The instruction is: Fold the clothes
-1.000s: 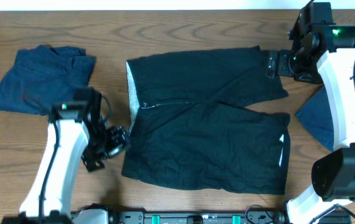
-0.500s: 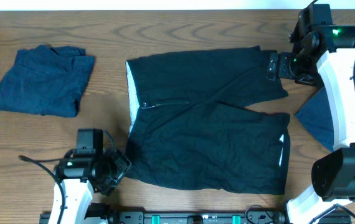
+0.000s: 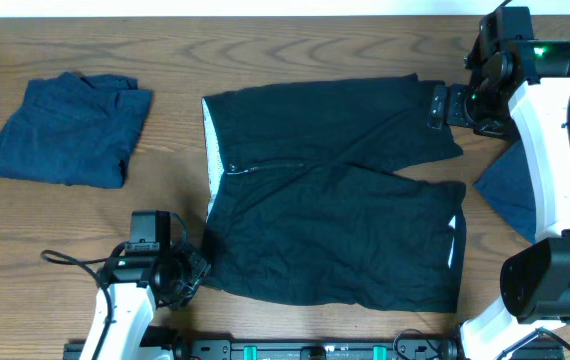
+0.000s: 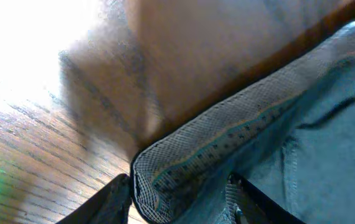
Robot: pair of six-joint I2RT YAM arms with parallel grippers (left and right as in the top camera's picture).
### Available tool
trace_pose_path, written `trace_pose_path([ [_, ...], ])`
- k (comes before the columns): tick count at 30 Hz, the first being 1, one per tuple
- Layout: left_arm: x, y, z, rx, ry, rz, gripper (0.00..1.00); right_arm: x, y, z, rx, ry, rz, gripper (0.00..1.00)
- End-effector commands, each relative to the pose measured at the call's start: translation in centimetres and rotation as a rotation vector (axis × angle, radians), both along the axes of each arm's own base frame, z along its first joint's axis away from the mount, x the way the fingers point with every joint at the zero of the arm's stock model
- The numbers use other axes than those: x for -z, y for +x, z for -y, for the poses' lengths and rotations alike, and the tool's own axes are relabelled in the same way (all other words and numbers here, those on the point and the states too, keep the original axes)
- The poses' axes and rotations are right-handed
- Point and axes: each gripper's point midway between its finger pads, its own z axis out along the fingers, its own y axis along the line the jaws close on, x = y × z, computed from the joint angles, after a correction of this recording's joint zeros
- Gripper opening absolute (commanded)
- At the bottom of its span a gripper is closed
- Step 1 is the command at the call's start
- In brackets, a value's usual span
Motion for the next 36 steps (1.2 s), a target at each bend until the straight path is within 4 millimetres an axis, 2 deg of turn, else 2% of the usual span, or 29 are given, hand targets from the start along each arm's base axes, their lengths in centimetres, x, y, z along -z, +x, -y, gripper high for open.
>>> trace_pose_path([
  [1,0.9,-1.0,-0.1,-0.013,0.001,-0.057,0.51,-1.0,-0.1,0.2,0.017,0.001,0.026,0.99],
  [3,1.2,-1.3,0.0,-0.013,-0.001,-0.076,0.48,-1.0,-0.1,0.2,0.017,0.001,0.026,0.99],
  [9,1.2,-1.4,0.2,-0.01,-0.015,-0.083,0.06,-0.9,-0.5,-0.1,0.02,0.022,0.009,0.99],
  [14,0.0,0.1,0.9,0.002,-0.058,-0.034,0.06,-0.7,-2.2,0.1,0.151,0.056,-0.057,0.99],
  [20,-3.4,5.2,0.8,0.014,-0.055,0.149,0.06,-0.5,-4.6,0.0,0.245,0.169,-0.153,0.99],
  [23,-4.8,6.7,0.8,0.015,-0.054,0.203,0.06,-0.6,-6.3,-0.1,0.253,0.181,-0.2,0.99],
  [26,-5.1,6.8,0.8,0.015,-0.054,0.207,0.06,-0.4,-7.9,-1.6,0.239,0.247,-0.211,0.99],
  [30,-4.8,6.2,0.8,0.028,-0.051,0.184,0.06,0.4,-10.8,-4.6,0.208,0.395,-0.218,0.99],
  [36,-4.5,5.3,0.9,0.061,-0.044,0.153,0.06,3.7,-17.8,-7.1,0.253,0.414,-0.312,0.99],
])
